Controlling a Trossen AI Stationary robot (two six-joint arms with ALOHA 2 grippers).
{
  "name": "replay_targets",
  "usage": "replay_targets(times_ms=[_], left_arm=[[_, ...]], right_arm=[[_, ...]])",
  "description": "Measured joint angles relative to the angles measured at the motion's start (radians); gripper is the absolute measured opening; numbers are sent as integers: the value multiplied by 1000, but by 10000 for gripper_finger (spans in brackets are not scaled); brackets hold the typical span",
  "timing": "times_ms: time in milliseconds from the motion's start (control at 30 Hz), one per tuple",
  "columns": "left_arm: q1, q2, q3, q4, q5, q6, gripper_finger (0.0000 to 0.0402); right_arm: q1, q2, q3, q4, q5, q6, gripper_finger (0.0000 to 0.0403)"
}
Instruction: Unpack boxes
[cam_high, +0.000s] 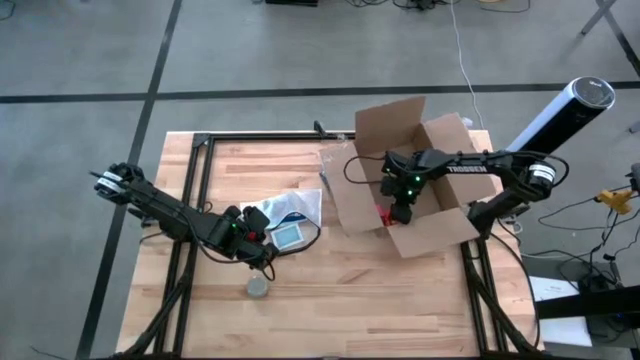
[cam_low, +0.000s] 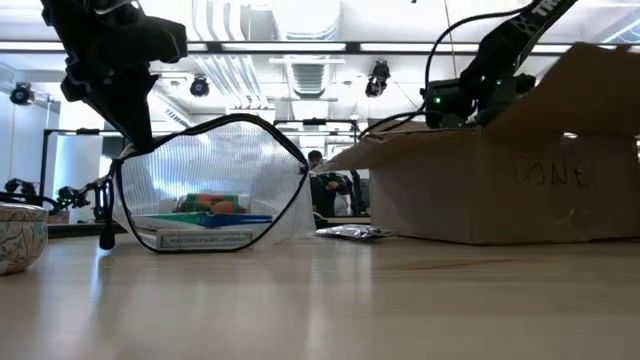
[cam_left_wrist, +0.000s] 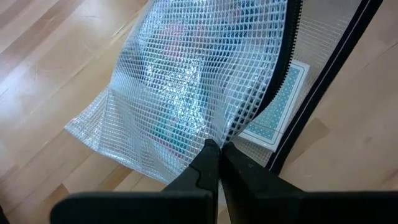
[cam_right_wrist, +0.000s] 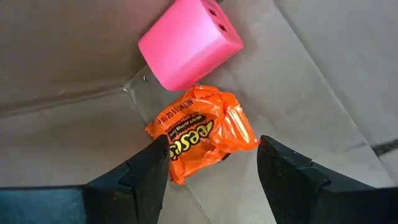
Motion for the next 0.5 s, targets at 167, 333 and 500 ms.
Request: replay_targets(times_ms=[167, 333, 500], left_arm=[[0, 0, 0, 0, 15, 0, 0], [0, 0, 0, 0, 16, 0, 0], [0, 0, 0, 0, 16, 0, 0]], right_arm=[[0, 10, 1, 6, -4, -21, 160], [0, 8, 1, 10, -14, -35, 82], [0, 8, 1, 10, -25, -35, 8]])
